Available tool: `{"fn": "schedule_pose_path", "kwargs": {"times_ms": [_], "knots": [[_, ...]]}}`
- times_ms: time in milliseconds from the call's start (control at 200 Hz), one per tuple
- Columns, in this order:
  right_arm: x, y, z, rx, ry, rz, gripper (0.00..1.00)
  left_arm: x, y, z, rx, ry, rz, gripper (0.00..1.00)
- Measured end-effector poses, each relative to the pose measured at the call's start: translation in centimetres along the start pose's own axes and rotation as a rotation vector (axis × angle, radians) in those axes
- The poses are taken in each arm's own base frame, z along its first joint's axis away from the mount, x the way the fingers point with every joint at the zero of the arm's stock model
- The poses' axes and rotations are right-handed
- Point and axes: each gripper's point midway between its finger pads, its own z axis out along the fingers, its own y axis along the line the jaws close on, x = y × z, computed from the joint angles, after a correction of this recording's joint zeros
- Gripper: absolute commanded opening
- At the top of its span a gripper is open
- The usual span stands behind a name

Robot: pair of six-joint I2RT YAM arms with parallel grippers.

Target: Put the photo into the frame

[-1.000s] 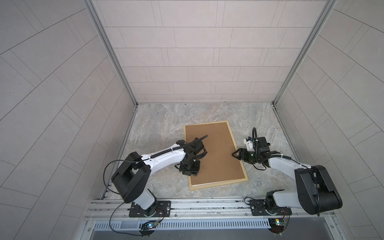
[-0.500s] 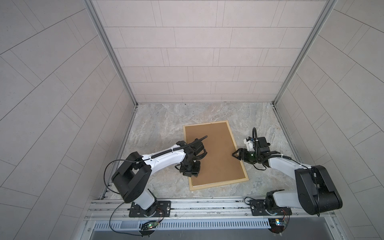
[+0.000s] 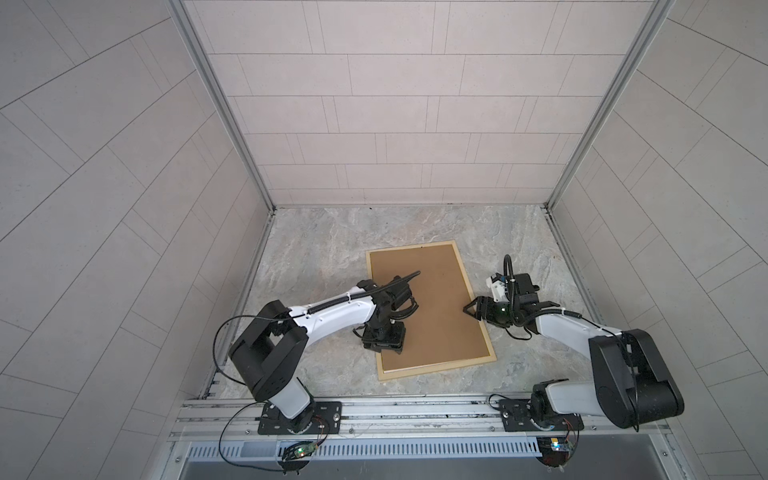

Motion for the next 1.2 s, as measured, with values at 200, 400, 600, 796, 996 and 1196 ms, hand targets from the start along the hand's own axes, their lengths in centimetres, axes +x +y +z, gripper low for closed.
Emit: {"fn": "schedule_pose_path", "kwargs": {"times_ms": [200,400,600,796,996,1196], "knots": [[0.2,0.2,0.0,-0.006,0.006,-0.005,0.71,0.2,-0.1,-0.2,0.004,0.008,0.032,0.72],[1.0,0.2,-0.4,-0.002,0.024,0.001,0.71,0.1,0.0,0.4,-0.006,0.02,0.036,0.72],[2.4,0.9,-0.5,-0.032,0.082,0.009,0.72,-1.5,-1.0,0.7,0.005,0.001,0.063,0.72],[2.9,0.9,-0.6,-0.034,0.101,0.015,0.72,-1.7,-1.1,0.6,-0.007,-0.004,0.065,0.72],[3.4,0.9,-0.8,-0.032,0.117,0.018,0.72,-2.4,-0.9,-2.7,-0.016,-0.095,0.068,0.72],[3.6,0.9,-0.9,-0.028,0.131,0.019,0.73,-3.0,1.5,-4.6,-0.023,-0.161,0.008,0.71]]}}
